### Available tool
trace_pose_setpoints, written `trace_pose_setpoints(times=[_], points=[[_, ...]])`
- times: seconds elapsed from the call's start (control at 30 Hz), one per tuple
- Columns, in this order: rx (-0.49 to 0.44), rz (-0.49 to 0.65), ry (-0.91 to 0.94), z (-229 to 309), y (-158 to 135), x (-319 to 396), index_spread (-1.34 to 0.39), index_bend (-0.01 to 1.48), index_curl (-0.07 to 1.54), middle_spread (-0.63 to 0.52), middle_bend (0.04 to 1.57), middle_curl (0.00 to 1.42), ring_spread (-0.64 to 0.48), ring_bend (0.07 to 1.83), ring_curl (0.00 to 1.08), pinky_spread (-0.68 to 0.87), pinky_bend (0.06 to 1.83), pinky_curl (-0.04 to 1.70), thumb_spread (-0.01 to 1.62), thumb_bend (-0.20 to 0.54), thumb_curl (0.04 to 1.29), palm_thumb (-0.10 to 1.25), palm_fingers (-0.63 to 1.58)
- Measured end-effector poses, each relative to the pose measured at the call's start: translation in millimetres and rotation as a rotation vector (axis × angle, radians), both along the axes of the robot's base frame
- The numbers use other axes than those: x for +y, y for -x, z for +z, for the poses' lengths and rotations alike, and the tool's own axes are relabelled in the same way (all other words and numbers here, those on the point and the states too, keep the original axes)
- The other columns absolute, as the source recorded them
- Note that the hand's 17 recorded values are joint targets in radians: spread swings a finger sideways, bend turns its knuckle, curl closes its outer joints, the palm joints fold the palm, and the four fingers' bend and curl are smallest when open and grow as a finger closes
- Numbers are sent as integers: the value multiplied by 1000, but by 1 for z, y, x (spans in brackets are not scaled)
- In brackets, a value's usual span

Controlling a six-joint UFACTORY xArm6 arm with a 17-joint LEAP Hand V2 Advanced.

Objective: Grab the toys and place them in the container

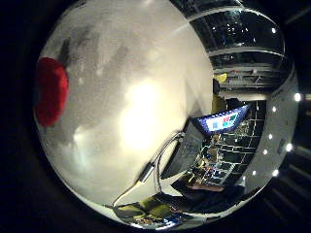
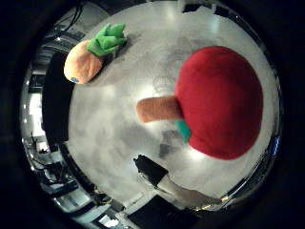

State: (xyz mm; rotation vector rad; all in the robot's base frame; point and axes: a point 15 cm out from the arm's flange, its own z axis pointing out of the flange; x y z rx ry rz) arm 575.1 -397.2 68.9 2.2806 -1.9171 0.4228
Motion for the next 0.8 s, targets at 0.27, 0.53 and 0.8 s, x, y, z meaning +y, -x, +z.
trace_pose_setpoints(times=[0.27,0.53,0.8], points=[[2,-4,-1,-4,2,-3,-421,177,263,-187,439,363,-252,796,313,-86,690,266,894,-29,306,432,897],[10,-28,-3,4,13,-14,-428,673,510,-242,874,521,-275,1017,422,-508,911,351,928,-25,310,500,1424],[80,-121,-73,24,54,-26,-276,986,632,-158,1117,593,-206,1247,510,-336,1180,510,947,-21,314,553,1372]])
